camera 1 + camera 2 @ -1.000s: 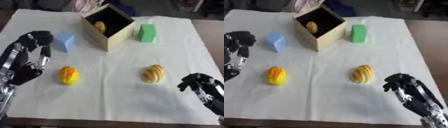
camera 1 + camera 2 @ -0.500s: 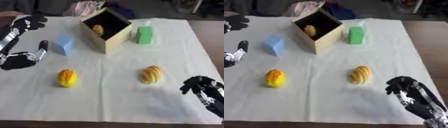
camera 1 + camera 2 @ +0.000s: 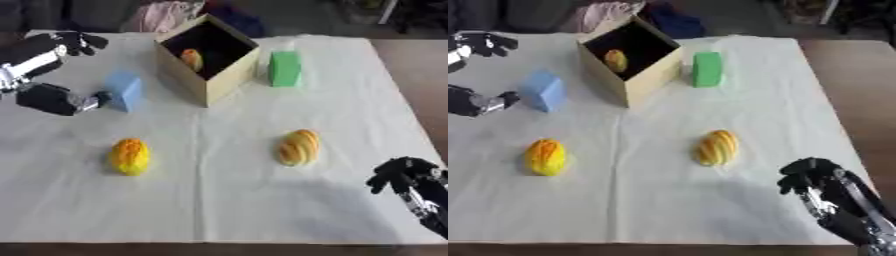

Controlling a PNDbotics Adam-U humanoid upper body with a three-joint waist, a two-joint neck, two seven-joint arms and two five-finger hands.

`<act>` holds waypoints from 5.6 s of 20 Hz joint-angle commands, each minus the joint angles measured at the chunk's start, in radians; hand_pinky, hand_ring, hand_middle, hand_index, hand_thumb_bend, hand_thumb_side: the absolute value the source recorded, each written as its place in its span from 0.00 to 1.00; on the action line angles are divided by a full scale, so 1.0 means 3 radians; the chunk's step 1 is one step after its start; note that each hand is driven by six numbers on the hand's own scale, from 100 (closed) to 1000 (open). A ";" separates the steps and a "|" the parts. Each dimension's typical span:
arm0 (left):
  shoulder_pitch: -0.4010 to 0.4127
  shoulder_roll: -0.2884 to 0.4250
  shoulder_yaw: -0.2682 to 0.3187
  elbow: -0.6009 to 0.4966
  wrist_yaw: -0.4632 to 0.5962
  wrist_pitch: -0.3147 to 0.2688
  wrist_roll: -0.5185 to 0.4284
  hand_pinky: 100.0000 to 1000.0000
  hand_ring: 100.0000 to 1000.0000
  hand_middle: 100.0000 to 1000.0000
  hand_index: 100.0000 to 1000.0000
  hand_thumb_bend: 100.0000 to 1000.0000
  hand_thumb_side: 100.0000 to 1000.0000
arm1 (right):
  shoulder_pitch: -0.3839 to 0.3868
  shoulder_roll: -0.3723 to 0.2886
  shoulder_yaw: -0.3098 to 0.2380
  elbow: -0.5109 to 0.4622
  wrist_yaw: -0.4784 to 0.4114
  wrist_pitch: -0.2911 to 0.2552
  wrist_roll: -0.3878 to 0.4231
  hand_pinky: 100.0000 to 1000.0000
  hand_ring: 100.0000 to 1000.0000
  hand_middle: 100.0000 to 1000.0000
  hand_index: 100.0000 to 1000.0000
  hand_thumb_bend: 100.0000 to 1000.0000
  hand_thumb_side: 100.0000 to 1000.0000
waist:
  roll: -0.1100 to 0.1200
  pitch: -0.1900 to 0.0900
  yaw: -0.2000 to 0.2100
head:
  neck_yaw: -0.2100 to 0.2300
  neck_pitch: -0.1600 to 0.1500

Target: Pick up objects on the table and place them in the box.

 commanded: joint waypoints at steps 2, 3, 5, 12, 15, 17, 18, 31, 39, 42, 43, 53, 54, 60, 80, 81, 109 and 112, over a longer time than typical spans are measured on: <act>-0.0200 0.0182 0.0028 0.0280 -0.0237 -0.0222 -0.0236 0.88 0.87 0.88 1.00 0.40 0.42 | -0.0034 -0.0063 0.0011 -0.0021 -0.0033 -0.0008 0.0029 0.57 0.43 0.39 0.60 0.00 0.48 | -0.0029 -0.0078 -0.0014 | 0.0045 -0.0028; -0.0251 0.0152 0.0034 0.0344 -0.0296 -0.0280 -0.0294 0.88 0.87 0.88 1.00 0.40 0.42 | -0.0032 -0.0062 0.0010 -0.0021 -0.0035 -0.0008 0.0031 0.57 0.43 0.39 0.60 0.00 0.48 | -0.0031 -0.0078 -0.0015 | 0.0043 -0.0030; -0.0330 0.0089 0.0049 0.0462 -0.0408 -0.0392 -0.0407 0.88 0.87 0.88 1.00 0.40 0.42 | -0.0029 -0.0062 0.0008 -0.0019 -0.0037 -0.0009 0.0031 0.57 0.43 0.39 0.60 0.00 0.48 | -0.0035 -0.0080 -0.0020 | 0.0043 -0.0034; -0.0462 -0.0101 0.0068 0.0679 -0.0813 -0.0636 -0.0595 0.88 0.87 0.87 1.00 0.43 0.45 | -0.0017 -0.0059 0.0006 -0.0015 -0.0038 -0.0010 0.0028 0.57 0.43 0.39 0.60 0.00 0.49 | -0.0042 -0.0078 -0.0045 | 0.0055 -0.0041; -0.0486 -0.0187 0.0042 0.0758 -0.0993 -0.0702 -0.0546 0.88 0.87 0.87 1.00 0.43 0.45 | -0.0019 -0.0055 0.0007 -0.0015 -0.0041 -0.0011 0.0029 0.57 0.43 0.39 0.60 0.00 0.49 | -0.0050 -0.0074 -0.0052 | 0.0055 -0.0050; -0.0502 -0.0240 0.0027 0.0812 -0.1112 -0.0735 -0.0501 0.88 0.86 0.87 1.00 0.44 0.45 | -0.0018 -0.0054 0.0008 -0.0013 -0.0043 -0.0010 0.0029 0.57 0.43 0.39 0.60 0.00 0.49 | -0.0054 -0.0069 -0.0057 | 0.0061 -0.0052; -0.0509 -0.0267 0.0022 0.0841 -0.1171 -0.0749 -0.0473 0.88 0.87 0.87 1.00 0.43 0.45 | -0.0018 -0.0053 0.0008 -0.0012 -0.0044 -0.0010 0.0029 0.57 0.43 0.39 0.60 0.00 0.49 | -0.0056 -0.0066 -0.0061 | 0.0065 -0.0053; -0.0585 -0.0552 0.0035 0.1172 -0.2064 -0.0804 0.0069 0.88 0.87 0.87 1.00 0.42 0.44 | -0.0037 -0.0035 0.0021 -0.0023 -0.0061 0.0000 0.0043 0.57 0.43 0.39 0.60 0.00 0.51 | -0.0057 -0.0004 -0.0163 | 0.0111 -0.0092; -0.0608 -0.0642 0.0111 0.1399 -0.2562 -0.0939 0.0454 0.88 0.87 0.87 1.00 0.37 0.41 | -0.0050 -0.0036 0.0017 -0.0031 -0.0065 -0.0002 0.0037 0.57 0.43 0.39 0.60 0.00 0.51 | -0.0057 0.0053 -0.0252 | 0.0181 -0.0152; -0.0614 -0.0644 0.0125 0.1409 -0.2574 -0.0935 0.0561 0.88 0.87 0.87 1.00 0.35 0.39 | -0.0057 -0.0035 0.0016 -0.0033 -0.0065 -0.0003 0.0033 0.57 0.43 0.39 0.60 0.00 0.52 | -0.0058 0.0072 -0.0279 | 0.0228 -0.0175; -0.0618 -0.0645 0.0128 0.1410 -0.2572 -0.0931 0.0594 0.88 0.87 0.87 1.00 0.34 0.38 | -0.0058 -0.0036 0.0016 -0.0034 -0.0065 -0.0004 0.0033 0.57 0.43 0.39 0.60 0.00 0.52 | -0.0059 0.0077 -0.0286 | 0.0250 -0.0182; -0.0673 -0.0695 0.0095 0.1457 -0.2455 -0.0979 0.0587 0.88 0.87 0.85 0.97 0.25 0.36 | -0.0077 -0.0033 0.0017 -0.0037 -0.0066 -0.0008 0.0032 0.57 0.43 0.39 0.60 0.00 0.52 | -0.0060 0.0108 -0.0334 | 0.0523 -0.0231; -0.0676 -0.0706 0.0087 0.1474 -0.2437 -0.1002 0.0516 0.88 0.87 0.85 0.97 0.25 0.36 | -0.0078 -0.0032 0.0017 -0.0037 -0.0066 -0.0009 0.0032 0.57 0.43 0.39 0.60 0.00 0.52 | -0.0060 0.0109 -0.0337 | 0.0544 -0.0232; -0.0672 -0.0779 0.0056 0.1546 -0.2302 -0.1093 0.0104 0.87 0.86 0.84 0.96 0.22 0.36 | -0.0082 -0.0023 0.0017 -0.0037 -0.0066 -0.0008 0.0034 0.58 0.43 0.39 0.60 0.00 0.52 | -0.0061 0.0115 -0.0357 | 0.0631 -0.0243; -0.0703 -0.0519 0.0199 0.0884 -0.1511 -0.0830 0.0080 0.72 0.52 0.45 0.67 0.00 0.20 | -0.0088 -0.0004 -0.0024 -0.0049 -0.0044 0.0001 0.0011 0.58 0.43 0.39 0.60 0.00 0.52 | -0.0005 0.0098 -0.0343 | 0.0619 -0.0227; -0.0728 -0.0496 0.0208 0.0803 -0.1452 -0.0795 0.0093 0.72 0.52 0.44 0.67 0.00 0.19 | -0.0085 -0.0006 -0.0025 -0.0048 -0.0043 0.0002 0.0009 0.58 0.43 0.39 0.60 0.00 0.52 | -0.0002 0.0097 -0.0347 | 0.0618 -0.0228; -0.1199 -0.1227 -0.0169 0.1329 -0.2026 -0.0540 0.0895 0.84 0.81 0.84 0.96 0.00 0.17 | -0.0114 0.0021 0.0049 -0.0033 -0.0093 0.0007 0.0089 0.58 0.43 0.39 0.60 0.00 0.53 | -0.0028 0.0124 -0.0611 | 0.0716 -0.0326; -0.1193 -0.1189 -0.0180 0.1207 -0.1999 -0.0590 0.0820 0.88 0.86 0.91 0.99 0.05 0.18 | -0.0115 0.0021 0.0046 -0.0032 -0.0091 0.0007 0.0087 0.58 0.43 0.39 0.60 0.00 0.53 | -0.0022 0.0116 -0.0604 | 0.0712 -0.0329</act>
